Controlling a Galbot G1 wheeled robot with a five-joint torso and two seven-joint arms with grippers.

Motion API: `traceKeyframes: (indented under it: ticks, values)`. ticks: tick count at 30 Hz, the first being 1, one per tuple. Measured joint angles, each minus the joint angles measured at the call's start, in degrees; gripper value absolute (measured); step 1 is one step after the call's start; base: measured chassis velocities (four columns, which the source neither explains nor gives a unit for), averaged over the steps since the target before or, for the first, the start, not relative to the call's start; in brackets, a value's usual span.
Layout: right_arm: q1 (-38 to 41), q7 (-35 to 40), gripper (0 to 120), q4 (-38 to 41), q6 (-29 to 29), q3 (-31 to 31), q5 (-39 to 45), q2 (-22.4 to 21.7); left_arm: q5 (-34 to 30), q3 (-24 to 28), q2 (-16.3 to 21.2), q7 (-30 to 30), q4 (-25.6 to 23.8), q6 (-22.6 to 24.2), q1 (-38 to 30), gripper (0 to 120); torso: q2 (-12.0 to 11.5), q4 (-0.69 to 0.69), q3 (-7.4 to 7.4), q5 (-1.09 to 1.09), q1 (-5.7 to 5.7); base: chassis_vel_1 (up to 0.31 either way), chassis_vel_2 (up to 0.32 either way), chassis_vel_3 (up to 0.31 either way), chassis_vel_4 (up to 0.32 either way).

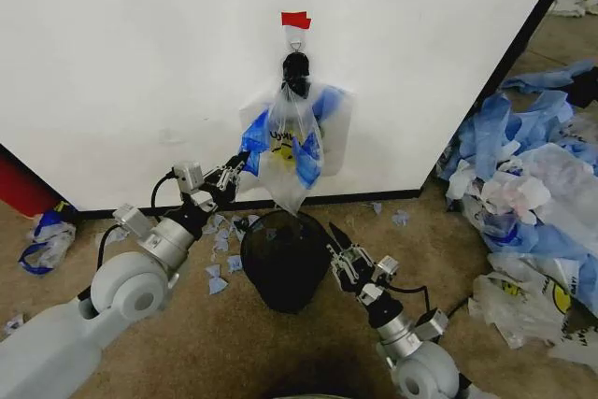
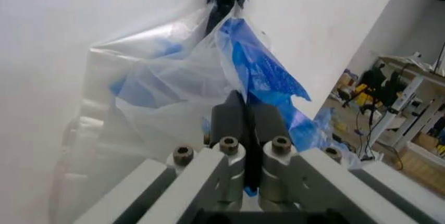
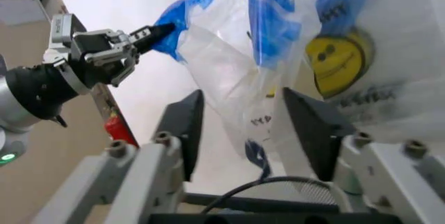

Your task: Pick up the garbage bag from the wall and place it over the trash bin.

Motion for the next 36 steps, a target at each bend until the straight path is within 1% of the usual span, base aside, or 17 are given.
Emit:
traceKeyframes:
  ticks: [1, 2, 3, 4, 5, 9, 14, 18, 21, 23, 25, 29, 32, 33, 34, 35, 36]
  values:
    - [-0.1, 0.1, 48, 0.2, -0.1, 0.3, -0.4, -0.2, 0.0, 0.0, 0.0, 0.0, 0.0, 0.0, 0.0, 0, 0.0, 0.0, 0.0, 0.0, 0.0, 0.0, 0.0, 0.0, 0.0]
    - [-0.2, 0.4, 55, 0.8, -0.4, 1.1, -1.3, -0.7, 0.2, 0.0, -0.1, 0.0, 0.0, 0.0, 0.2, 0, 0.0, 0.0, 0.0, 0.01, 0.0, 0.0, 0.0, 0.0, 0.0]
    - [-0.3, 0.6, 56, 1.2, -0.6, 1.4, -1.7, -1.1, 0.2, 0.0, -0.3, 0.0, 0.0, 0.0, 0.2, 0, 0.0, 0.0, 0.0, 0.01, 0.0, 0.0, 0.0, 0.0, 0.0]
    - [-0.4, 1.2, 61, 2.2, -1.1, 2.2, -2.5, -2.0, 0.4, 0.0, -0.4, 0.1, -0.1, 0.0, 0.3, 0, 0.0, 0.0, 0.01, 0.01, 0.0, 0.0, 0.0, 0.0, 0.0]
    - [-0.4, 1.2, 61, 2.2, -1.1, 2.2, -2.5, -2.0, 0.4, 0.0, -0.4, 0.1, -0.1, 0.0, 0.3, 0, 0.0, 0.0, 0.01, 0.01, 0.0, 0.0, 0.0, 0.0, 0.0]
    - [0.0, 3.5, 79, 5.7, -3.8, 5.1, -5.2, -6.8, 0.8, 0.5, -0.8, 0.2, -0.2, 0.0, 0.1, 0, 0.0, 0.01, 0.01, 0.02, 0.0, 0.0, 0.0, 0.0, 0.0]
    - [2.2, 5.1, 96, 7.6, -6.4, 7.3, -7.6, -12.4, 1.0, 1.5, -1.4, 0.3, 0.0, 0.2, -0.7, 0, 0.0, -0.01, 0.01, 0.02, 0.0, 0.0, 0.0, 0.0, 0.0]
    - [7.4, 4.5, 98, 7.5, -7.1, 7.0, -7.0, -18.1, 1.2, 2.6, -1.7, 0.4, 0.7, 0.4, -1.7, 0, 0.0, 0.03, 0.01, 0.0, 0.0, 0.0, 0.0, 0.0, 0.0]
    - [9.9, 3.9, 97, 7.2, -7.3, 6.2, -6.1, -20.8, 1.1, 3.7, -2.0, 0.7, 1.6, 0.8, -3.3, 0, 0.0, 0.01, 0.01, 0.01, 0.01, 0.0, 0.0, 0.0, 0.0]
    - [12.3, 3.8, 94, 6.8, -7.6, 4.6, -5.4, -22.6, 1.0, 4.5, -2.5, 0.9, 2.3, 1.1, -4.5, 0, 0.0, -0.02, 0.01, -0.01, 0.0, 0.0, 0.0, 0.0, 0.0]
    - [16.3, 4.0, 90, 5.7, -7.9, 0.7, -4.9, -24.1, 1.0, 4.9, -3.1, 1.0, 2.9, 1.2, -5.3, 0, 0.0, -0.02, 0.0, 0.02, 0.0, 0.0, 0.0, 0.0, 0.0]
    - [22.2, 4.3, 87, 3.7, -8.3, -5.5, -4.7, -24.8, 1.0, 5.0, -3.6, 1.0, 3.3, 1.3, -5.5, 0, 0.0, 0.01, 0.0, -0.01, 0.0, 0.0, 0.0, 0.0, 0.0]
    - [24.6, 4.5, 86, 2.8, -8.6, -8.2, -4.7, -24.8, 1.0, 5.0, -3.8, 1.0, 3.4, 1.3, -5.5, 0, 0.0, 0.01, 0.01, 0.01, 0.01, 0.0, 0.0, 0.0, 0.0]
    - [30.4, 5.3, 86, 0.8, -8.8, -13.4, -4.8, -24.1, 1.0, 4.9, -4.1, 1.0, 3.6, 1.3, -5.5, 0, 0.0, -0.02, 0.0, 0.01, 0.0, 0.0, 0.0, 0.0, 0.0]
    - [33.7, 5.9, 84, -0.5, -9.1, -15.9, -5.0, -23.4, 1.0, 4.9, -4.2, 1.0, 3.7, 1.3, -5.5, 0, 0.0, 0.03, 0.0, 0.01, 0.01, 0.0, 0.0, 0.0, 0.0]
    - [33.7, 5.9, 84, -0.5, -9.1, -15.9, -5.0, -23.4, 1.0, 4.9, -4.2, 1.0, 3.7, 1.3, -5.5, 0, 0.0, 0.03, 0.0, 0.01, 0.01, 0.0, 0.0, 0.0, 0.0]
    - [37.4, 6.6, 82, -2.0, -9.4, -18.5, -5.1, -22.5, 1.1, 4.8, -4.3, 1.0, 3.7, 1.3, -5.4, 0, 0.0, 0.03, 0.01, -0.02, 0.01, 0.0, 0.0, 0.0, 0.0]
